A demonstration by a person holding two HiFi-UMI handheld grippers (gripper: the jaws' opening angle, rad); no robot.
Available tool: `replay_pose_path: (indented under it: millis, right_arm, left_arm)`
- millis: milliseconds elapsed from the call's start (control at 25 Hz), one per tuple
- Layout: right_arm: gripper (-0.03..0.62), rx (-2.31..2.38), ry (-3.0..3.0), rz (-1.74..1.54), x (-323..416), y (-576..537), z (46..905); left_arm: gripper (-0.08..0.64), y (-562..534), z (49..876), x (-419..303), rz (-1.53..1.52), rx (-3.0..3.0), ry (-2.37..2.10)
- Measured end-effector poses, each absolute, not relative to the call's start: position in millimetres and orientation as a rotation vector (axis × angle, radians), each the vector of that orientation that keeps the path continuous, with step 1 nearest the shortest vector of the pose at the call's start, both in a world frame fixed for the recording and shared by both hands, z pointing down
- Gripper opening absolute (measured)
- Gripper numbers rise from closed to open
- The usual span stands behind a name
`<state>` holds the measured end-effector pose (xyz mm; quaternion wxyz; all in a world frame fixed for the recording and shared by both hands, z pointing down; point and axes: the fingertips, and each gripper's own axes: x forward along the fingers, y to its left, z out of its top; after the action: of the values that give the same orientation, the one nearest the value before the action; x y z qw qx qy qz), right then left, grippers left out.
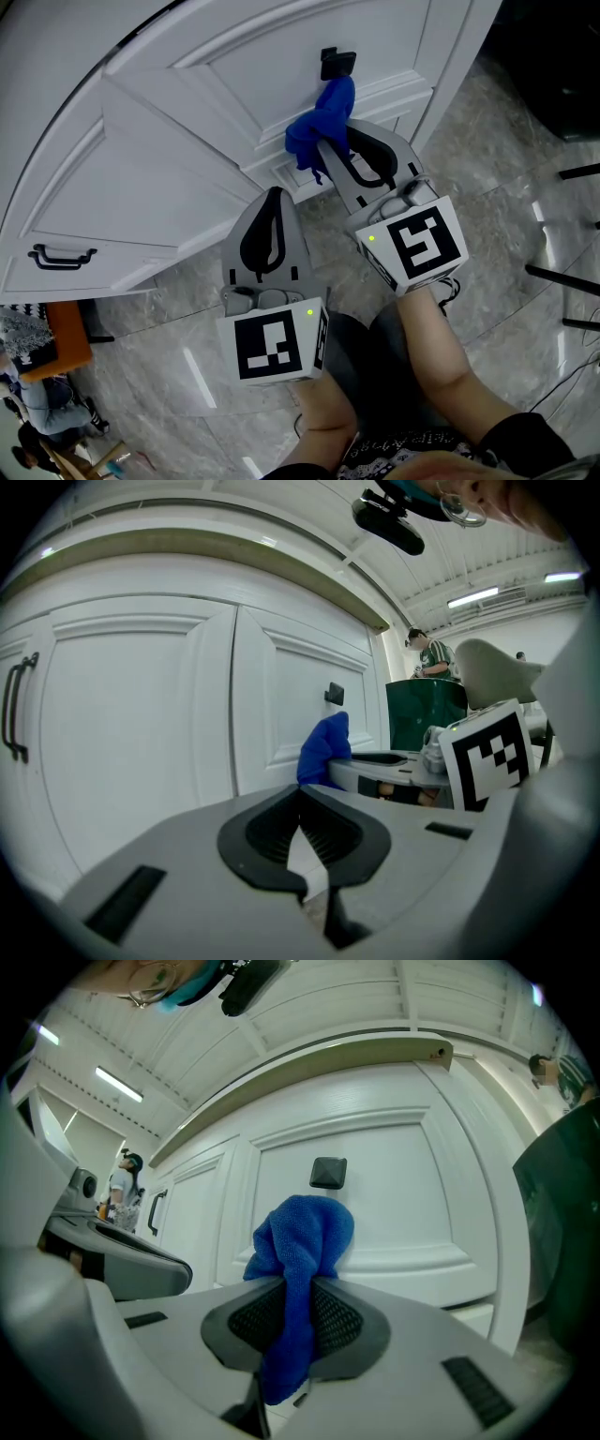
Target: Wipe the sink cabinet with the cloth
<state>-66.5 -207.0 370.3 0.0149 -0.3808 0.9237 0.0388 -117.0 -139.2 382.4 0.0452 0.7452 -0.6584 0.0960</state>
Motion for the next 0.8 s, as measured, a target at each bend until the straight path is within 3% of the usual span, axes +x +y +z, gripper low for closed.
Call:
replay_pose_path:
  millis: [800]
  right_arm:
    - [0.074,-1.277,2.819,0.113,-46,-217,369]
  left_arm:
    - [0.005,-138,379,-114,0.276,2.29,-2.002]
